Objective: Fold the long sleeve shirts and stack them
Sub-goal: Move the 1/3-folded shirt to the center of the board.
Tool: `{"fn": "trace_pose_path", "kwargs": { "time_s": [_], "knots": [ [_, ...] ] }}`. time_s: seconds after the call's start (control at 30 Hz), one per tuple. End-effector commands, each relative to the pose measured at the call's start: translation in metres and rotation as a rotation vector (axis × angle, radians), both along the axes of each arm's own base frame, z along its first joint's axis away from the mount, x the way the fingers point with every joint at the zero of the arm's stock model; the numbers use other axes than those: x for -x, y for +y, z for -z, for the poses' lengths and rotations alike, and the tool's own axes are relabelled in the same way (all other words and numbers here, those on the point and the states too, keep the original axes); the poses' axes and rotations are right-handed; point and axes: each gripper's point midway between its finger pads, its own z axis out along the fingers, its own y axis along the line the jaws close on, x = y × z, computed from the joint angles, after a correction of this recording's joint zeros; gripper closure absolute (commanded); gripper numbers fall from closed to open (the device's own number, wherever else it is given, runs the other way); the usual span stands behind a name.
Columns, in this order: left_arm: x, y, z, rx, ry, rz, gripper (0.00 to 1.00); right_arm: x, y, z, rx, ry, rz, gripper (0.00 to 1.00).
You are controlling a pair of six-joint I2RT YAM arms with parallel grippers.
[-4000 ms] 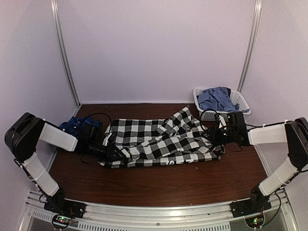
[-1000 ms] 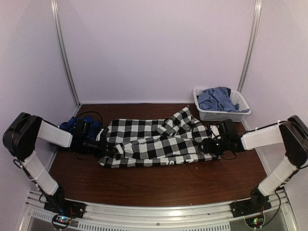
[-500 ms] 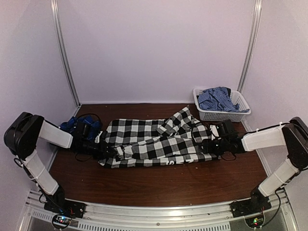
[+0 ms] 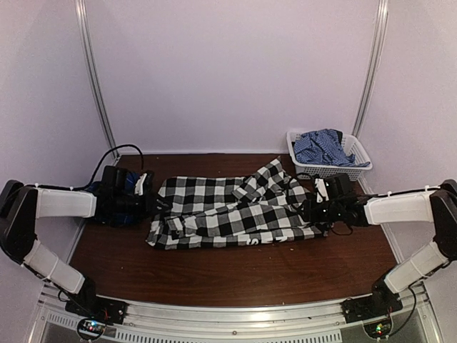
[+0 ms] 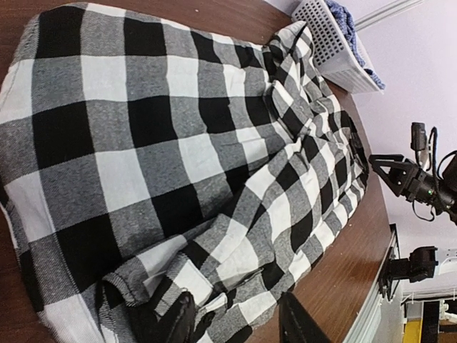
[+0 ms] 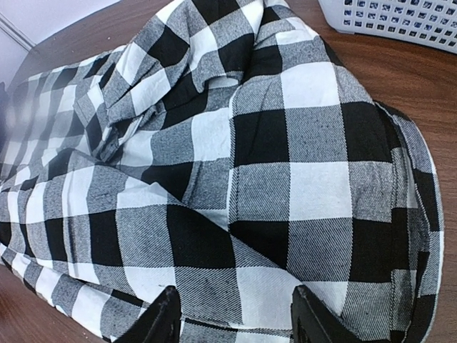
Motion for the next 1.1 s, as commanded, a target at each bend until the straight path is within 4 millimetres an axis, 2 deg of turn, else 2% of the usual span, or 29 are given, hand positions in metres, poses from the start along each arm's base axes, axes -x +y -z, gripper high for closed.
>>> {"fn": "trace_pose_path", "kwargs": {
  "time_s": [0.0, 0.13, 0.23, 0.47, 0.6, 0.8, 0.93, 1.07],
  "knots": [
    [-0.001, -0.025, -0.009, 0.028, -0.082, 0.076, 0.58, -0.011, 0.007, 0.004, 0.018, 0.009, -0.009, 0.46],
    [-0.001, -0.044, 0.006, 0.028, -0.071, 0.116, 0.57, -0.014, 0.01, 0.018, 0.028, 0.044, -0.014, 0.46],
    [-0.001, -0.053, 0.026, 0.004, -0.042, 0.128, 0.57, -0.011, 0.008, 0.032, 0.046, 0.081, -0.007, 0.46],
    [0.017, -0.057, 0.072, -0.069, 0.04, 0.136, 0.57, 0.017, -0.011, 0.069, 0.087, 0.178, 0.041, 0.46],
    [0.034, -0.054, 0.087, -0.115, 0.078, 0.136, 0.57, 0.035, -0.018, 0.076, 0.07, 0.235, 0.095, 0.47],
    [0.054, -0.033, 0.099, -0.222, 0.108, 0.071, 0.57, 0.075, -0.023, 0.088, 0.046, 0.351, 0.156, 0.48],
    [0.066, -0.024, 0.096, -0.282, 0.096, 0.049, 0.57, 0.098, -0.025, 0.085, 0.072, 0.355, 0.159, 0.48],
    [0.091, -0.023, 0.1, -0.315, 0.106, 0.052, 0.57, 0.117, -0.024, 0.079, 0.099, 0.343, 0.164, 0.48]
  ]
}}
